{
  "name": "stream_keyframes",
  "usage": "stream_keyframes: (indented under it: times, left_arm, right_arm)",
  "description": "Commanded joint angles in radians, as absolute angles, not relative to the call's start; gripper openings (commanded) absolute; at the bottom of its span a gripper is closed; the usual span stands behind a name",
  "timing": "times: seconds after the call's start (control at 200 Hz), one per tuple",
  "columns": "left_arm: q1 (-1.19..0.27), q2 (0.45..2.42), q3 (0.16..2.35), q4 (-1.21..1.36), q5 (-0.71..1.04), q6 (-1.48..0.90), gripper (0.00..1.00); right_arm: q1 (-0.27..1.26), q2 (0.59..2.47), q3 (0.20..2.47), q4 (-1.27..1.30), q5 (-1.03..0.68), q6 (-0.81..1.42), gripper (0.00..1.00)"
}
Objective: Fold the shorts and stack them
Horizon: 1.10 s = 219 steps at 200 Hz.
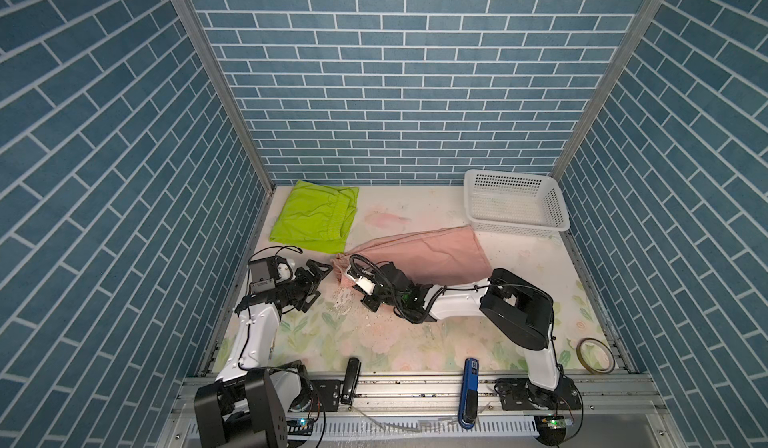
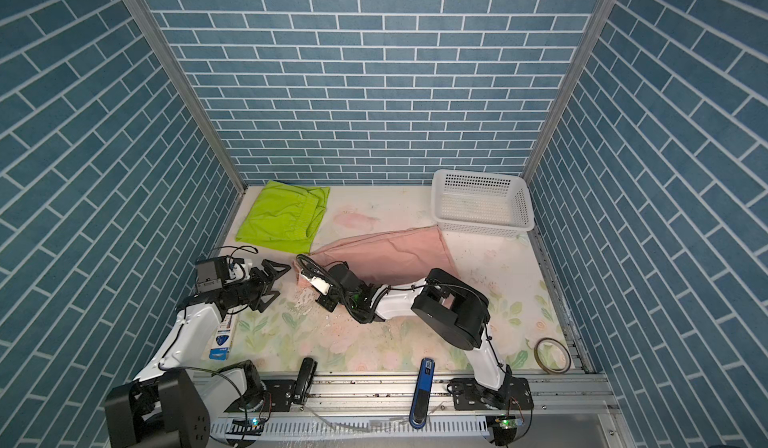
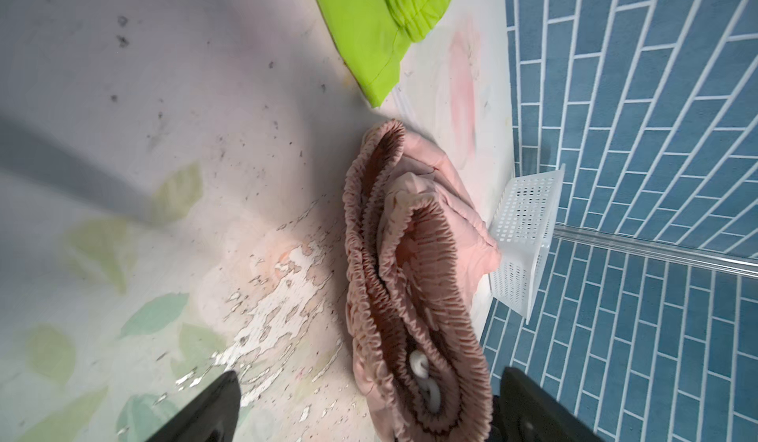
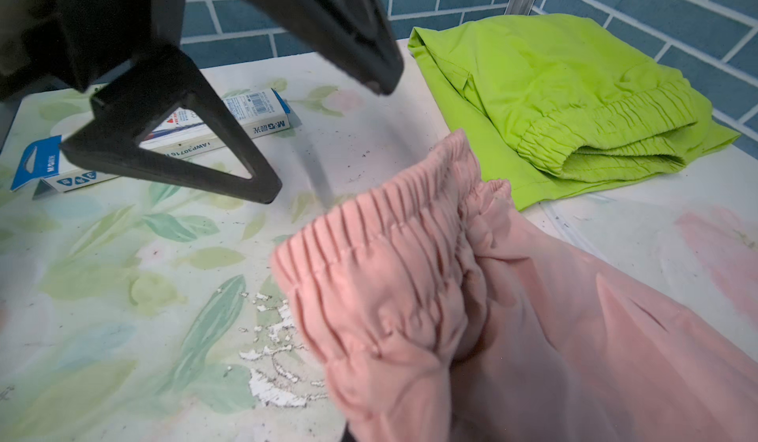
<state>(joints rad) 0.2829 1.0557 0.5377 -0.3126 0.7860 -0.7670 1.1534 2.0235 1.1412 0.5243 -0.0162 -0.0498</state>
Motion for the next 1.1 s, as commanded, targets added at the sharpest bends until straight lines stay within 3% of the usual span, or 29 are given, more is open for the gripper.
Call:
stream_keyframes:
  times: [0.0, 0.615, 0.735, 1.065, 1.09]
  left_arm:
    - [0.275, 1.057, 0.542, -0.238, 0.801, -0.800, 1.00]
    - [0.079, 1.305, 0.496, 0.064, 0.739, -0.848, 0.97]
    - [0.045, 1.340, 0.496, 0.097, 0.721, -0.851, 0.84]
    - [0.041, 1.359, 0.540, 0.023, 0.688, -0.778, 0.22]
    - [0.041, 1.356, 0.541, 0.020, 0.689, -0.774, 0.18]
  right_arm:
    - [1.160, 2.044, 1.156, 0.566, -0.028, -0.061, 0.00]
    - [1.174, 2.064, 1.158, 0.623, -0.033, -0.067, 0.00]
    - [1.176, 2.068, 1.158, 0.632, -0.031, -0.073, 0.00]
    - [1.193, 2.047, 1.132, 0.625, -0.033, -0.111, 0.00]
    - [1.192, 2.043, 1.133, 0.622, -0.031, -0.106, 0.06]
